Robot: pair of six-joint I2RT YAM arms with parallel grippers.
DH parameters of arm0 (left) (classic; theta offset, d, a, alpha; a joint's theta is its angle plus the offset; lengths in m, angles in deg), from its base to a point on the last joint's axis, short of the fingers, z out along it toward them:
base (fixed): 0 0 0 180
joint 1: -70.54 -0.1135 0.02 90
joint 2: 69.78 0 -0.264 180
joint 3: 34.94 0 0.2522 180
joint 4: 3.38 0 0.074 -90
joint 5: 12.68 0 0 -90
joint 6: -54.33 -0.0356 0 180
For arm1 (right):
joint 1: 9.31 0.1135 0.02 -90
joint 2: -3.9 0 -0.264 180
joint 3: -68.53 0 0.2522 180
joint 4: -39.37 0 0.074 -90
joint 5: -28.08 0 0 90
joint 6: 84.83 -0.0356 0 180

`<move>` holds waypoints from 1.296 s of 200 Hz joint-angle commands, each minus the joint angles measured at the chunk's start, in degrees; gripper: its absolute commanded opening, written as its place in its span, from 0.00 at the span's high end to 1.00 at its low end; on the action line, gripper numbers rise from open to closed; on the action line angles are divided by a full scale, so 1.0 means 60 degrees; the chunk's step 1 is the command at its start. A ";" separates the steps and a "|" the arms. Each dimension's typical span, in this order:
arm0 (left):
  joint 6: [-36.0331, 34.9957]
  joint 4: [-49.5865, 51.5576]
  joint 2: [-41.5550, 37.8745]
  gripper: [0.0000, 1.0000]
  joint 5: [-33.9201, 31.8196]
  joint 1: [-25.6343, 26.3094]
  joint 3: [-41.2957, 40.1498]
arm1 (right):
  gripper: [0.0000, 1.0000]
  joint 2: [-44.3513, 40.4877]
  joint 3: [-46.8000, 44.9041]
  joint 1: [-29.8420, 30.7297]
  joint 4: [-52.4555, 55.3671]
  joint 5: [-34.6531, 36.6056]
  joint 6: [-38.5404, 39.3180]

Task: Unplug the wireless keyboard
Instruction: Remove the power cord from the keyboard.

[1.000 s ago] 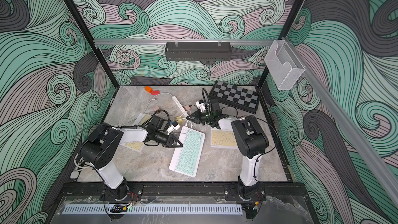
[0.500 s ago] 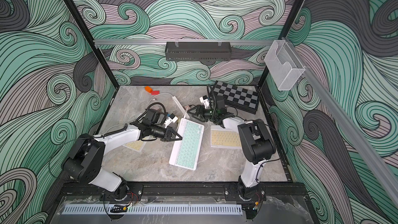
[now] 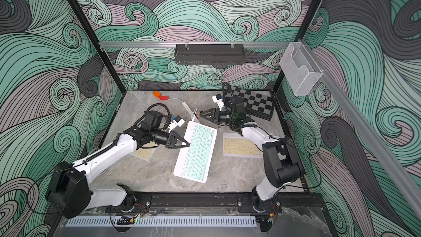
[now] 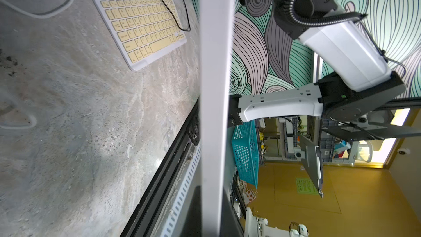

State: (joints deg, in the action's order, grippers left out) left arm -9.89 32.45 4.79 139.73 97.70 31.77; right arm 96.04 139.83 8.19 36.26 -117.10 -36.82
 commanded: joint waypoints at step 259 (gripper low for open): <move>-0.0854 0.1713 -0.0924 1.00 0.0176 -0.0264 0.1048 | 0.84 -0.0503 0.0912 0.1332 -0.1349 -0.0836 -0.1033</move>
State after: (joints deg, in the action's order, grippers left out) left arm -15.11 43.81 0.55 139.18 96.54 37.17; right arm 92.52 143.57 16.12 29.84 -121.60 -42.81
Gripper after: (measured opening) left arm 0.080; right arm 0.213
